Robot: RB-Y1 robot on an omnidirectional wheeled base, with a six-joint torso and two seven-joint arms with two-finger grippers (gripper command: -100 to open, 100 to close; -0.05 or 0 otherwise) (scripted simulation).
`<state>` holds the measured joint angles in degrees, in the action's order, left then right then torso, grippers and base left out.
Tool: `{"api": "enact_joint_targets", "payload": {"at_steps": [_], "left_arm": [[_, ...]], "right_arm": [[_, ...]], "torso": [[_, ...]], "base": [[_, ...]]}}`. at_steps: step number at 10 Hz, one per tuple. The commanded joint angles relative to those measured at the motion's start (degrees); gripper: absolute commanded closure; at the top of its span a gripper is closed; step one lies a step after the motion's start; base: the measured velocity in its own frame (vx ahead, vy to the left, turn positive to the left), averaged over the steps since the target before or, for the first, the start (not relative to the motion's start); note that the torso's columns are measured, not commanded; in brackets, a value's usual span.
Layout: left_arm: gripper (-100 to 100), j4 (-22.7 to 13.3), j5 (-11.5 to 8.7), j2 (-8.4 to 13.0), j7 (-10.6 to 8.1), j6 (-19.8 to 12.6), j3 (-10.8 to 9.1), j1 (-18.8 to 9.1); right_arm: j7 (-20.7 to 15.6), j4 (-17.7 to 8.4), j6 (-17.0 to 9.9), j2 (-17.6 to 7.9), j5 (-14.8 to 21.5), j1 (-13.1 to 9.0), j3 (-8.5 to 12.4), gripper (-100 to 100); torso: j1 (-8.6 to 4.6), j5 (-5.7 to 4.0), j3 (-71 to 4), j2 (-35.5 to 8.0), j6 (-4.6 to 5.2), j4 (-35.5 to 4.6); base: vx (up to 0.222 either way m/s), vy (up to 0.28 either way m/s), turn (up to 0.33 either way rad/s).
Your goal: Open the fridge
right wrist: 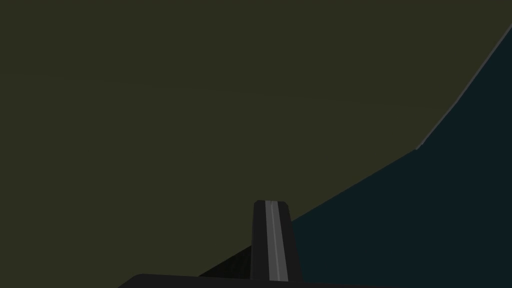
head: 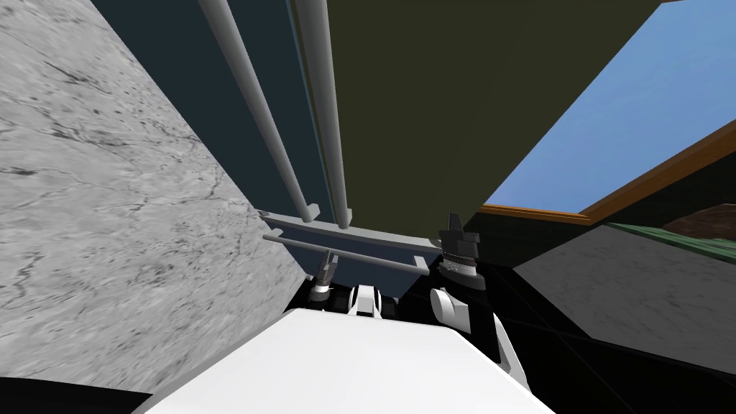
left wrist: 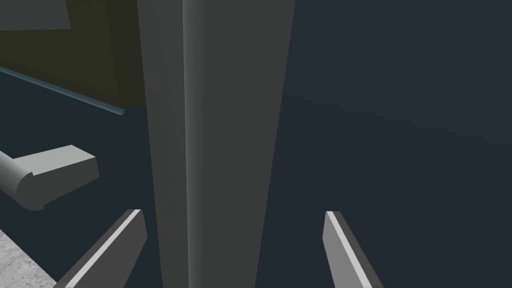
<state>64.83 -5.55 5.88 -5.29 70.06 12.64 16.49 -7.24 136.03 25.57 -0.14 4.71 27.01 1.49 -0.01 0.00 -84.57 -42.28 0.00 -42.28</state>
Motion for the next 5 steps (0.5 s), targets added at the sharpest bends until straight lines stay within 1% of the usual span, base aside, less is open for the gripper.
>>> {"api": "enact_joint_targets", "payload": {"at_steps": [1, 2, 3, 5], "left_arm": [[-100, 0.69, -0.03, 0.04, 0.01, -1.05, -0.14, -0.35], [100, -0.36, 0.00, 0.05, -0.01, 0.50, 0.07, 0.28], [100, -0.83, 0.02, 0.06, -0.02, 1.28, 0.17, 0.59], [100, -2.74, 0.10, 0.07, -0.04, 4.37, 0.58, 1.83]], "right_arm": [[0.00, 0.00, 0.00, 0.00, 0.00, 0.00, 0.00, 0], [0.00, 0.00, 0.00, 0.00, 0.00, 0.00, 0.00, 0], [0.00, 0.00, 0.00, 0.00, 0.00, 0.00, 0.00, 0], [0.00, 0.00, 0.00, 0.00, 0.00, 0.01, 0.00, 0]], "torso": [[0.00, 0.00, 0.00, 0.01, 0.00, 0.00], [0.01, 0.00, -0.02, 0.03, -0.01, 0.01], [0.02, 0.03, -0.03, 0.09, 0.01, 0.05], [0.12, 0.18, -0.18, 0.40, 0.08, 0.30]], "base": [[-0.007, -0.002, 0.000], [0.012, 0.001, -0.009], [0.021, 0.005, 0.006], [0.026, 0.004, -0.010]]}}
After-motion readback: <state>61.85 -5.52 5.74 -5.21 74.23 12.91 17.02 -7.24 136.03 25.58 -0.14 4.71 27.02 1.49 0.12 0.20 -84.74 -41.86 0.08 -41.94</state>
